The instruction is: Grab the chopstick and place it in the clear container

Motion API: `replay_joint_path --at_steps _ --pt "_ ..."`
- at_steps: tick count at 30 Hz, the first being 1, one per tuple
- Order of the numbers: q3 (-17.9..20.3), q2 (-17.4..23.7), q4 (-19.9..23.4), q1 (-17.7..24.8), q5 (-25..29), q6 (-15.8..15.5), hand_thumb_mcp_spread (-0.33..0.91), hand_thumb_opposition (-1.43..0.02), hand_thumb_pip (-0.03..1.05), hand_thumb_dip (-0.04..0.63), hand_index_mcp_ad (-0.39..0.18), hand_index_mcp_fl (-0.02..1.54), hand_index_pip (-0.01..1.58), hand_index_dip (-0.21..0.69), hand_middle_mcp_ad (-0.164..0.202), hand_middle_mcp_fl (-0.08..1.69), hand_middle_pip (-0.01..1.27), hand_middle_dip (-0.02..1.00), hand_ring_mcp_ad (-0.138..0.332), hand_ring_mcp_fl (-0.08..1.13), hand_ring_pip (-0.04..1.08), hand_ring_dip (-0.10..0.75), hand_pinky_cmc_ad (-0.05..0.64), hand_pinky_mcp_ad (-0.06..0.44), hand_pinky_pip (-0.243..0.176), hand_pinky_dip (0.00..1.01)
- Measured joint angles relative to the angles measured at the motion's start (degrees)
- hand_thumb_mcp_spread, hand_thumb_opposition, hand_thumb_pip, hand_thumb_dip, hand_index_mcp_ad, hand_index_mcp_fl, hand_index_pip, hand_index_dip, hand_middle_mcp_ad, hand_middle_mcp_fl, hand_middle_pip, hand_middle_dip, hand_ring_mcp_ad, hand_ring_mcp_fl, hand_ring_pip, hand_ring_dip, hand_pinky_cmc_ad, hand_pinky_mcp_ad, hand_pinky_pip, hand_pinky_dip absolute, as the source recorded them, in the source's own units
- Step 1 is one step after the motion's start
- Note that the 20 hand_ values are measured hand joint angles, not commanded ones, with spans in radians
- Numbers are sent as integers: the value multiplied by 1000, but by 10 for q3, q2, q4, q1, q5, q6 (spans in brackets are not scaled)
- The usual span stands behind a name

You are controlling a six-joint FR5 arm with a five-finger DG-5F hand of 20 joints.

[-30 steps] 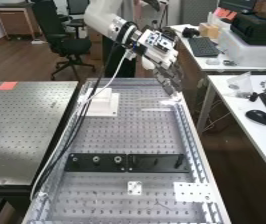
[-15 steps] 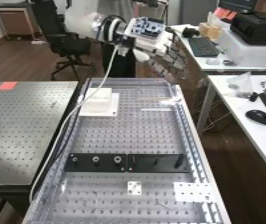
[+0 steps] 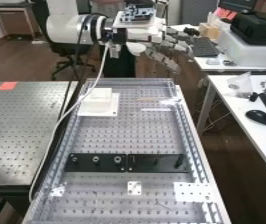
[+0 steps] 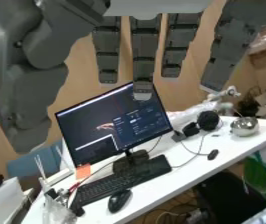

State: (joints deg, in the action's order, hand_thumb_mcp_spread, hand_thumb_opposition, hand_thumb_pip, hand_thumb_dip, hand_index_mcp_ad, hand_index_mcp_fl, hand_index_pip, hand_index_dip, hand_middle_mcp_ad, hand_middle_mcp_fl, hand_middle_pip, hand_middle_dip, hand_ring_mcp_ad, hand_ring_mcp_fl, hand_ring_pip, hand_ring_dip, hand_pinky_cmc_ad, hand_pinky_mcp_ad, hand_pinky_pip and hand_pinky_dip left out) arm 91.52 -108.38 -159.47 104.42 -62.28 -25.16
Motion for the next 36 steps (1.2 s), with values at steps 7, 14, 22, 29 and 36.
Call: replay_joint_path --at_steps 7,14,22,29,36 --pt "35 26 33 -29 -52 -66 318 -698 450 129 -115 260 51 401 51 304 112 531 82 99 87 380 445 346 3 393" --pt "57 46 39 -62 -105 -125 274 -698 483 127 -115 188 70 393 52 230 112 499 86 35 91 328 443 347 -24 314" --pt "74 64 32 -101 -167 -163 243 -698 483 127 -115 175 68 393 51 216 113 456 99 16 87 257 443 344 -28 267" --pt "80 77 17 -141 -258 -168 239 -702 483 119 -119 173 72 393 47 220 119 407 98 16 87 225 443 344 -28 222" --pt "83 89 -8 -178 -323 -189 229 -698 483 119 -124 173 70 389 47 222 124 407 96 16 105 225 443 347 -28 190"
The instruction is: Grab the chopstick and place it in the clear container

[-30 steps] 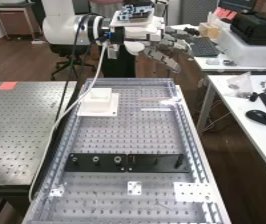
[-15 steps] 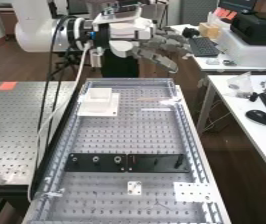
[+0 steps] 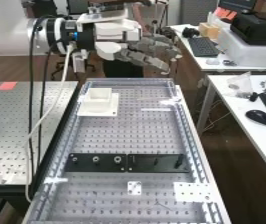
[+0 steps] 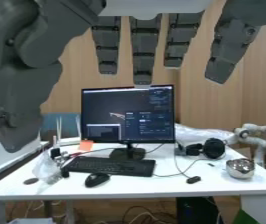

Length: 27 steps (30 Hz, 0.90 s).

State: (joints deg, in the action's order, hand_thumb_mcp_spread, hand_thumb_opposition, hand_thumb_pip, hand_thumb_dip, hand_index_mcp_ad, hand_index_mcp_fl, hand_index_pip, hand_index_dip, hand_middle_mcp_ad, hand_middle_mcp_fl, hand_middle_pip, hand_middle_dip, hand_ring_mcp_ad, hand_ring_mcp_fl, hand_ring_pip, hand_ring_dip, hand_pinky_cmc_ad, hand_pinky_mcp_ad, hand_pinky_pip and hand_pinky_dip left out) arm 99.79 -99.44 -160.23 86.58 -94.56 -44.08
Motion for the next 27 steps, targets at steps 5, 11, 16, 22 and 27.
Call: replay_joint_path --at_steps 5,11,16,22,27 --pt "-3 4 -18 -26 -23 -5 225 -702 483 119 -122 192 70 389 49 216 122 407 98 16 103 216 443 347 -28 190" --pt "-11 1 -19 -34 -20 5 225 -702 518 117 -117 192 70 389 51 216 126 407 101 16 103 216 443 347 -28 190" --pt "-17 -8 -6 -28 -3 17 225 -703 518 117 -115 192 70 363 51 218 122 393 101 16 103 216 443 349 -10 195" --pt "-10 -8 20 -24 12 36 211 -703 518 117 -115 129 70 358 51 115 126 393 101 16 106 216 443 346 -10 195" --pt "-9 -1 23 -21 24 46 199 -703 518 117 -115 72 70 358 52 105 126 389 112 16 106 216 443 342 -10 195"
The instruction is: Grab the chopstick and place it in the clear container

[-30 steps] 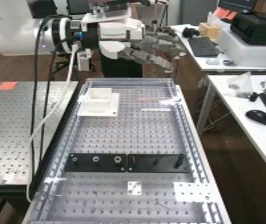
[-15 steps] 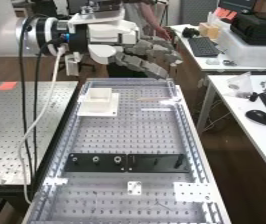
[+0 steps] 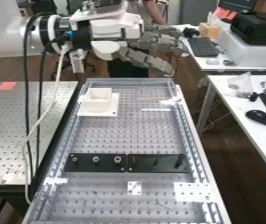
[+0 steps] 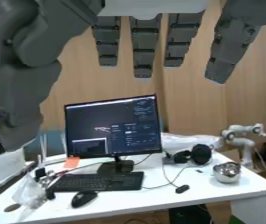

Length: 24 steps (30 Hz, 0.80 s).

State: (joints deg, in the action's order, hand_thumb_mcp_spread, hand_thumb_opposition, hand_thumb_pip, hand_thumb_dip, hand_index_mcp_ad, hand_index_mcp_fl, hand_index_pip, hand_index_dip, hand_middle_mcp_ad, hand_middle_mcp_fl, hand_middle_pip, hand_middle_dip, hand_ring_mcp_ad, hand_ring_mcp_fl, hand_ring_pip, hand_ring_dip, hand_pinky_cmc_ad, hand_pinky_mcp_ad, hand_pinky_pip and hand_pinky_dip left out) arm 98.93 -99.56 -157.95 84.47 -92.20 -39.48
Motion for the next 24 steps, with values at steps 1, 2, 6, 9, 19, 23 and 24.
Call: replay_joint_path --at_steps 1,2,6,9,19,23,24 --pt "0 3 -1 1 3 1 178 -703 510 112 -115 72 70 358 52 84 124 367 110 17 103 216 443 349 -10 195" --pt "0 4 -3 1 6 2 178 -703 506 98 -115 65 70 358 51 65 124 349 106 17 103 216 443 354 -10 187" --pt "-1 5 -7 3 14 2 180 -703 497 94 -119 35 70 356 52 65 126 316 133 17 99 211 443 356 -10 178" --pt "-1 5 -8 3 15 2 164 -703 496 80 -119 35 68 340 59 66 126 250 134 17 101 182 443 356 -10 178" --pt "8 17 5 28 40 -13 166 -707 496 79 -126 35 65 300 65 66 126 185 134 17 106 161 443 354 -28 176" --pt "14 17 13 31 48 -15 166 -709 496 75 -117 33 68 267 65 66 129 185 134 17 103 154 443 356 -28 176" --pt "15 17 16 32 50 -15 166 -710 496 75 -117 33 68 250 68 70 129 185 134 17 103 154 443 356 -28 176"
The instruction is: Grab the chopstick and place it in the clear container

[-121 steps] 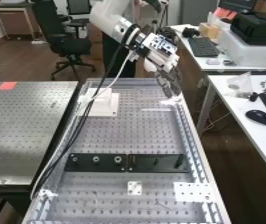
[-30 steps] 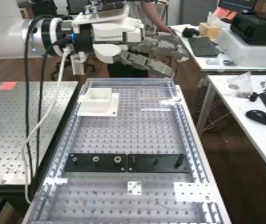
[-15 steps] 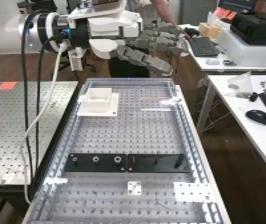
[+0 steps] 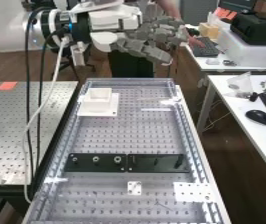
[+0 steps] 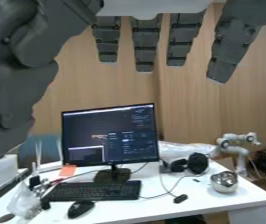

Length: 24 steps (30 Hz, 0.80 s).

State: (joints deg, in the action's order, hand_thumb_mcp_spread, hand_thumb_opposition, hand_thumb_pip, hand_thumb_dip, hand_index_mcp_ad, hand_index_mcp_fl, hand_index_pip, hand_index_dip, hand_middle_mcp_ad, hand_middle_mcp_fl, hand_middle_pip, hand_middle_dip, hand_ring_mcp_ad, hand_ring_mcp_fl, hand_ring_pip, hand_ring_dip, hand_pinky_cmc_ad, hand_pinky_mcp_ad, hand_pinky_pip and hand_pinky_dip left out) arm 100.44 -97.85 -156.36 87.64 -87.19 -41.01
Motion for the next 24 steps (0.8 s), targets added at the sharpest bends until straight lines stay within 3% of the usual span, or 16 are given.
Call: replay_joint_path --at_steps 5,24 --pt "5 -2 14 1 13 -7 162 -730 496 75 -120 31 65 169 66 70 127 171 133 17 101 152 443 356 -44 176" --pt "-2 -34 10 -3 30 -4 161 -745 496 75 -119 35 65 124 75 72 138 171 136 17 101 148 443 356 -44 176"
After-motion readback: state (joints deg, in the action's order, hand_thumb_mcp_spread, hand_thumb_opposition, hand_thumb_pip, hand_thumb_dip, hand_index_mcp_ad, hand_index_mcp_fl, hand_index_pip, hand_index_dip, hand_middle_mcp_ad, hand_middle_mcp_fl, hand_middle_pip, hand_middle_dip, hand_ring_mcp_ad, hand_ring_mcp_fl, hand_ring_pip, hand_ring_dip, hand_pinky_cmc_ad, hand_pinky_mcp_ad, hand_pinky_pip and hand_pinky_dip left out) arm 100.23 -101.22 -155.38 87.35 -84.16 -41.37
